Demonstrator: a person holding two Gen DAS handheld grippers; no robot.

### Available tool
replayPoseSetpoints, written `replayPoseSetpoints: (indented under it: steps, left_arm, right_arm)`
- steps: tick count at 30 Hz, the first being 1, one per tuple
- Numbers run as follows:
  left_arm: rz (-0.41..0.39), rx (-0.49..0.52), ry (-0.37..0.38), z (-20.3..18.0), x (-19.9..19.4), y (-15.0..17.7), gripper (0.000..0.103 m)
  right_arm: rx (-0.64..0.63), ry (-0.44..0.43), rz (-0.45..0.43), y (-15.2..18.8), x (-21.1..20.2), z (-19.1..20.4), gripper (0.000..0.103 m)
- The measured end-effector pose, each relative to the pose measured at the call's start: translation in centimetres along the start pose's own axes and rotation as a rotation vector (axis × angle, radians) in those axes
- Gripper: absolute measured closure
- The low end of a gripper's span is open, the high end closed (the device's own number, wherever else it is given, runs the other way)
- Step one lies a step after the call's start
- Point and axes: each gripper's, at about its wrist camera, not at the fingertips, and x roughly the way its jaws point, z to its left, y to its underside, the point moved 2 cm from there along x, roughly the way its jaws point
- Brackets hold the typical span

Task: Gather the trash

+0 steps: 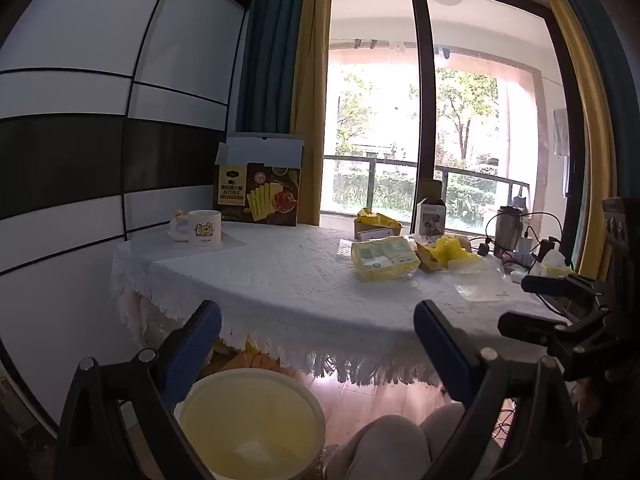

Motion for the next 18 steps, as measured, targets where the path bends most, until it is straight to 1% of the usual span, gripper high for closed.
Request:
replayPoseSetpoints:
  steps: [8,9,10,18]
  left_arm:
    - [-0.008,0.024,0.013,-0.7,0.1,0.0,0.006]
    - [-0.007,-0.007,0.021,0.0,0.0,-0.1,0.006]
    - [0.002,-0.012,0.028,0.3,0.3,-0.3,0.006]
    - [0.015,-0.013,0.053,0.1,0.6,-0.3,0.006]
  right_arm:
    - [0.004,-0.003,-0.004,0.0,0.1,0.1,0.0]
    - [0.004,-0.004,-0.005,0.0,0.1,0.2,0.0]
    - [0.004,-0.004,-0.005,0.0,0.2,0.2,0.0]
    - [0.01,-0.001,-0.005,-0.2,0.2,0.1,0.0]
